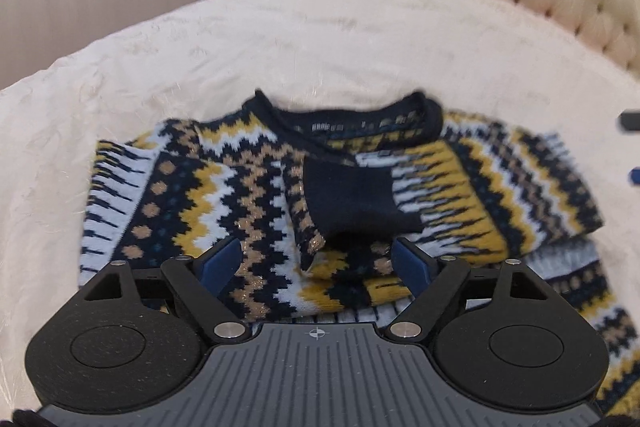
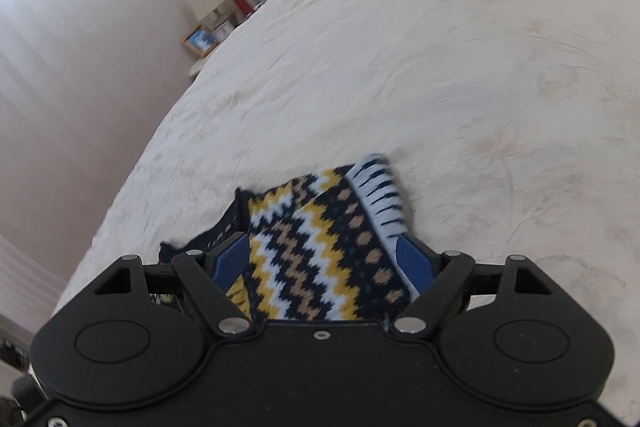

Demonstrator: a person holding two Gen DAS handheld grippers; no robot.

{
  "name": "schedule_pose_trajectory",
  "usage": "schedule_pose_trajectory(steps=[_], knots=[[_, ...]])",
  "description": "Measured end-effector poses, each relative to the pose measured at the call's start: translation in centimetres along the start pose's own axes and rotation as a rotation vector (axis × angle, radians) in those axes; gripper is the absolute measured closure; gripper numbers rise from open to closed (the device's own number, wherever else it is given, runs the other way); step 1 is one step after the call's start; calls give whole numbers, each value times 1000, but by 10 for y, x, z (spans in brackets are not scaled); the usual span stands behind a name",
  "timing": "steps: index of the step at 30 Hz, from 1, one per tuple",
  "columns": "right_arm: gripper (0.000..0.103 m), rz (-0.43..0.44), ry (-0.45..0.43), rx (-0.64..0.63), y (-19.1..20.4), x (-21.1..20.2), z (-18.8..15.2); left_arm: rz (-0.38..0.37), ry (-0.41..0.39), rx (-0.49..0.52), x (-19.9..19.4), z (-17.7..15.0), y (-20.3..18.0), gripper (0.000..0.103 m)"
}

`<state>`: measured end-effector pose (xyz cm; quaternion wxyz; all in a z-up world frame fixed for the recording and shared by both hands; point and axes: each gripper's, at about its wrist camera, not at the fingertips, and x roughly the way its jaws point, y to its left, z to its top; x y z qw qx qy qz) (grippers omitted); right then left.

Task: Fold small clothes

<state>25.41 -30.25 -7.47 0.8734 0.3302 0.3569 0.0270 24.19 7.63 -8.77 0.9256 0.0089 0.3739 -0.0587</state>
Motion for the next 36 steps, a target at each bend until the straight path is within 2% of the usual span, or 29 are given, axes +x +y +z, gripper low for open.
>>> schedule_pose_trajectory(steps=[4,7,12,14,16,23,29,34,36], knots=[[21,-2,-15,72,-13,-3,5,2,27,16,15,-3,-4,21],[21,9,-15,79,-13,-2,6,8,11,4,19,1,-5,24],[21,26,2,57,-9,0,5,-107,-8,-102,23,13,6,51],[21,26,2,55,-9,0,5,-108,-27,-134,21,17,8,75],[21,24,1,57,-10,0,5,-102,-61,-148,15,22,9,86],[21,23,-1,60,-9,-1,4,-134,-196,-126,-23,47,10,94],[21,36,7,68,-10,0,4,-144,-273,-181,-50,51,29,94],[21,31,8,65,-10,0,4,-72,-259,-238,-48,28,53,94],[21,29,9,61,-8,1,3,-76,-191,-275,-36,19,66,94]])
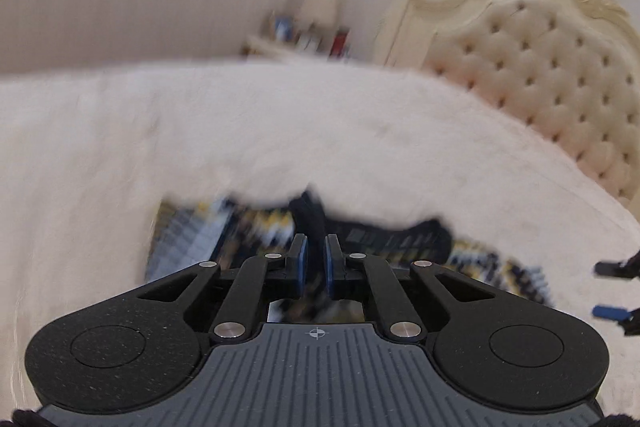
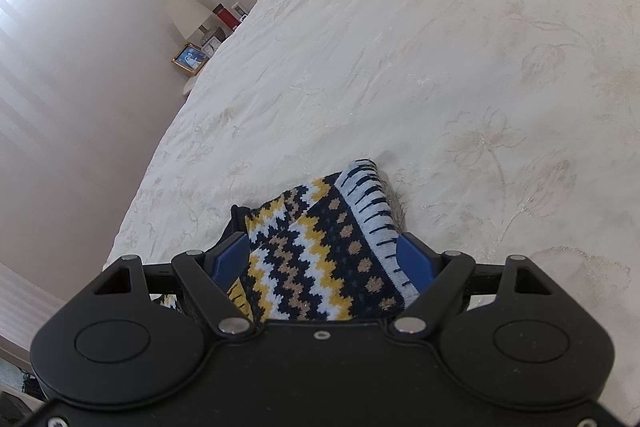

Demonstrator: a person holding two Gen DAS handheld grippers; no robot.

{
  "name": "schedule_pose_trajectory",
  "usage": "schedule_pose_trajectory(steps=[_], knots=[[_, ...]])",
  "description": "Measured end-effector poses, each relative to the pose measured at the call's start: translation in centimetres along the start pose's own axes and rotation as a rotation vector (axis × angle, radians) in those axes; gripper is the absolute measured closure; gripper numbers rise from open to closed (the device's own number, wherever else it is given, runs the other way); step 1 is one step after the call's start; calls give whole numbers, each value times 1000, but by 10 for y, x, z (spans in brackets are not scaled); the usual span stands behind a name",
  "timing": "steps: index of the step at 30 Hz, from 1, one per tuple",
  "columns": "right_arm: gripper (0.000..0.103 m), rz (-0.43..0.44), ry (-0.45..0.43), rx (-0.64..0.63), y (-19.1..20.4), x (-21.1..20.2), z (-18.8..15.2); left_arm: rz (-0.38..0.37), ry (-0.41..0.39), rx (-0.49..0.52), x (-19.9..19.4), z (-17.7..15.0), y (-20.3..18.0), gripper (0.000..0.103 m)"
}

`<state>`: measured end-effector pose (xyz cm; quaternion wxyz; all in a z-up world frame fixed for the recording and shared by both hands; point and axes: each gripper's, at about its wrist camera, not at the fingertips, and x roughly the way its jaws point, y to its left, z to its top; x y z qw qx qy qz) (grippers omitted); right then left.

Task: Fold small clothes

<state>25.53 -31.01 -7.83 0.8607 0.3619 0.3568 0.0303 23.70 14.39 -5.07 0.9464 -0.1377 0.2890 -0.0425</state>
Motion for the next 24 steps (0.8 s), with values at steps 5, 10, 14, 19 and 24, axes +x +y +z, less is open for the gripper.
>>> schedule_pose_trajectory(steps=[5,10,14,19,24], knots=[[21,-2,6,-14,4,2,-2,-44,107,-79,20,-14,17,71],[21,-3,23,-33,9,6,-6,-91,134,-115,33,-14,20,43],[21,-1,25,-46,13,8,-7,-81,170,-138,49,-17,22,42],[21,-1,27,-50,14,10,-8,-111,165,-240,64,-17,25,44],[21,-14,19,-37,11,10,-7,-113,86,-230,59,-11,12,103]])
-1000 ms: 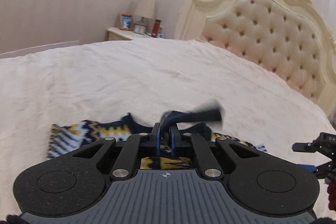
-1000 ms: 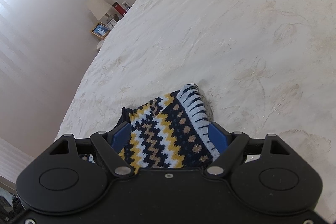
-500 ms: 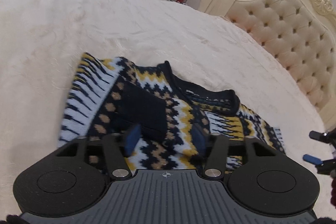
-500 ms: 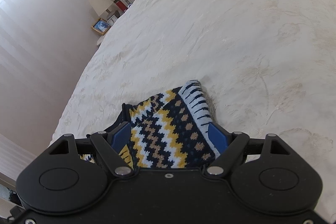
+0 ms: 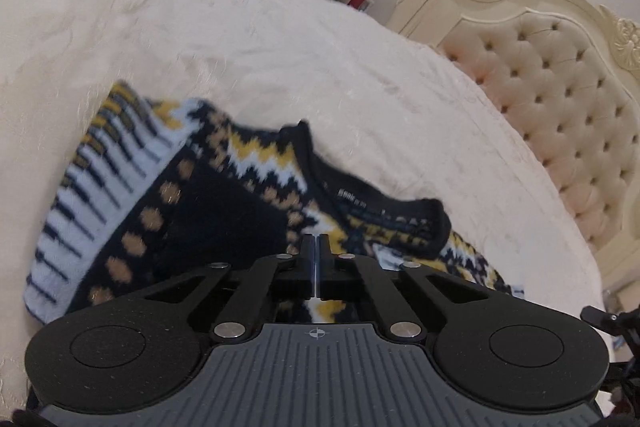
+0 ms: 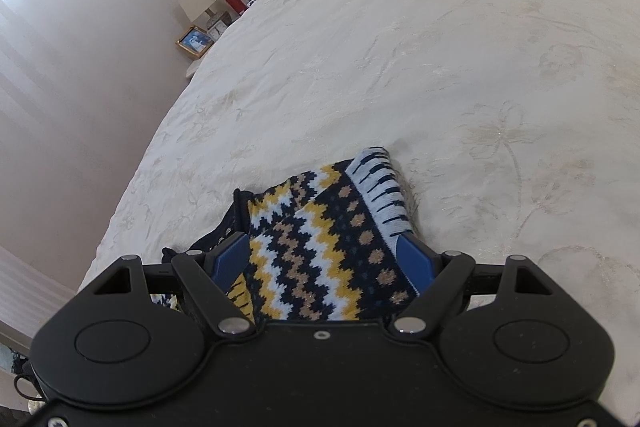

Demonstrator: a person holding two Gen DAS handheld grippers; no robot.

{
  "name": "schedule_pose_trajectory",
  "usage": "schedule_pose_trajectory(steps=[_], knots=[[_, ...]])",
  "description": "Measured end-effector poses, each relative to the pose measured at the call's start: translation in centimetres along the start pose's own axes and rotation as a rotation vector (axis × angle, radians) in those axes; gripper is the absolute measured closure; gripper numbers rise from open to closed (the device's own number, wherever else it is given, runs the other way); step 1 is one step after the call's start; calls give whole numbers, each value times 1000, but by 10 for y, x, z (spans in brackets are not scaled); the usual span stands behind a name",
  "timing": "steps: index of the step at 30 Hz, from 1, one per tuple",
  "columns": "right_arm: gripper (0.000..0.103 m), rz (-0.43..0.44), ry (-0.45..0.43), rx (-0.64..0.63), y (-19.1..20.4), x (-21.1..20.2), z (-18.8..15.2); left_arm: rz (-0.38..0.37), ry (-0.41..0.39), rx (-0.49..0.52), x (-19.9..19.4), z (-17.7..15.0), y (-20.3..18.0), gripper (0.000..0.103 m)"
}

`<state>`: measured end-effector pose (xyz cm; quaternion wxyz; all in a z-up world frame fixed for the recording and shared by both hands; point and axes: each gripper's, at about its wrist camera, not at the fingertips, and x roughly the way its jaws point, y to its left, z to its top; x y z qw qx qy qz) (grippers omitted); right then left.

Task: Fold small clothes

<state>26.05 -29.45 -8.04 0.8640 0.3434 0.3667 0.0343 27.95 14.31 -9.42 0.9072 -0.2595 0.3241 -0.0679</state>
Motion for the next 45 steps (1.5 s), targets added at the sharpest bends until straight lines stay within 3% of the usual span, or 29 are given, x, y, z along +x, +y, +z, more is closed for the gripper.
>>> schedule_pose_trajectory(steps=[4,7,10,12,13,14,15,23,26,31,33,34,35,41,45], knots=[[21,-3,-1,-2,-1,1,0,12,-111,142,-26,5,-34,103],[21,-5,1,-4,0,2,0,-23,-184,217,-54,15,-57,103],[21,-3,2,-7,2,1,-1,-73,-118,234,-57,23,-60,99],[21,-1,2,-12,4,0,-1,-72,-59,209,-50,22,-52,72],[21,0,2,-15,4,0,-2,-64,-39,203,-46,19,-46,45],[21,0,3,-17,4,0,-2,-58,-33,197,-43,15,-41,31],[21,0,6,-18,5,1,-3,-51,-30,188,-40,12,-35,30],[21,-1,4,-13,4,2,-2,2,99,-15,-8,-10,19,30],[21,1,8,-25,7,3,-3,-16,83,-78,1,-6,29,30],[21,-2,19,-36,9,7,-5,-33,30,-93,13,5,27,33],[21,-3,20,-38,9,7,-5,-19,4,-100,13,7,25,56],[21,-3,19,-37,9,7,-4,-5,-8,-100,12,7,23,86],[21,-4,17,-36,9,6,-4,11,-7,-98,12,8,22,99],[21,-13,10,-23,6,7,-3,5,-76,20,-11,13,-5,100],[21,-8,14,-30,8,7,-4,-32,-144,39,-39,24,-20,100]])
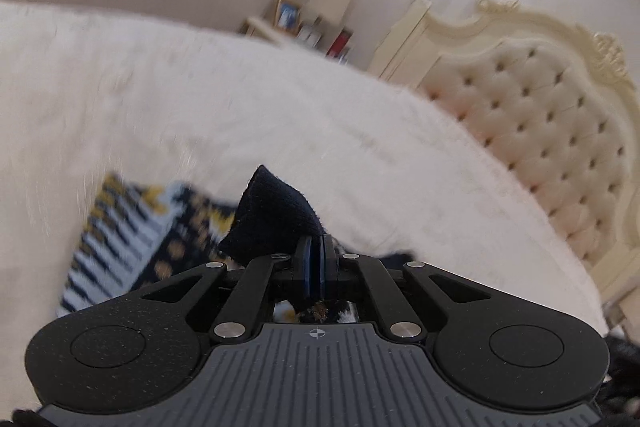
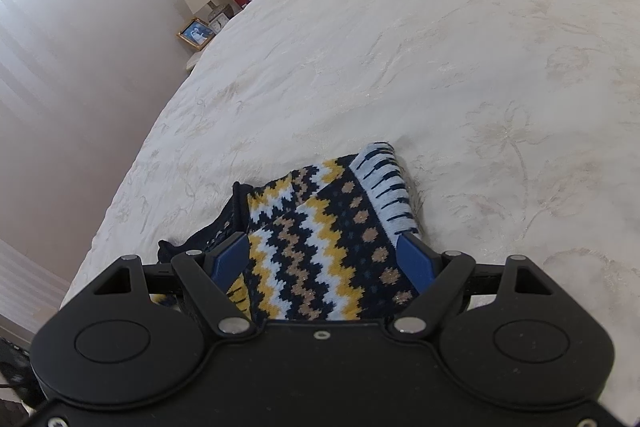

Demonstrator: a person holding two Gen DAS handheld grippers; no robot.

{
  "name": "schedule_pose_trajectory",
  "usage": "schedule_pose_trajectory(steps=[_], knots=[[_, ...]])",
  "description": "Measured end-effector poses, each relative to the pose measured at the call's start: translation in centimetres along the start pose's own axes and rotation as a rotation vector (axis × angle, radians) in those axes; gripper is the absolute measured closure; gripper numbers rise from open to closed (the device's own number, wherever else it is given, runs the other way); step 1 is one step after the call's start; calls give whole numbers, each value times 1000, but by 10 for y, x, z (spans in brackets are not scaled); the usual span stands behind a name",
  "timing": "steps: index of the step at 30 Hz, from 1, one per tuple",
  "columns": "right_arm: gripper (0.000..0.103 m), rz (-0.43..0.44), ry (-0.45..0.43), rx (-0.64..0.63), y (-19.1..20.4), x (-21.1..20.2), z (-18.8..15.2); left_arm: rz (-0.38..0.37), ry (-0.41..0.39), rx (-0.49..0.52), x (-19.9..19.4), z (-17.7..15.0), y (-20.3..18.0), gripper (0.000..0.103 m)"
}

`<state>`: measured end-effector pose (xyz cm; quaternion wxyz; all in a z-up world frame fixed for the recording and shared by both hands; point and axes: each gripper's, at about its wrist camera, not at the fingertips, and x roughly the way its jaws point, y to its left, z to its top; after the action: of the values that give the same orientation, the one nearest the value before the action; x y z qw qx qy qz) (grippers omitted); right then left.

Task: Fold small clothes

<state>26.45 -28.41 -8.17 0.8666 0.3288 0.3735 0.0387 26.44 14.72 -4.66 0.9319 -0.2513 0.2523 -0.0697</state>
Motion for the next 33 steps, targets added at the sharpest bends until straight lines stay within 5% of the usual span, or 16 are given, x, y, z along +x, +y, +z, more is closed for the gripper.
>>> schedule_pose_trajectory(steps=[7,21,30,33], knots=[[21,-2,-2,12,-3,-1,1,2,-66,-8,-36,17,-2,100],[20,-11,-7,19,-5,1,2,285,142,35,11,-28,56,98],[20,-8,5,-5,-1,3,-1,389,137,120,10,-25,64,96],[20,-9,3,-6,-1,2,0,418,58,139,0,-22,57,78]])
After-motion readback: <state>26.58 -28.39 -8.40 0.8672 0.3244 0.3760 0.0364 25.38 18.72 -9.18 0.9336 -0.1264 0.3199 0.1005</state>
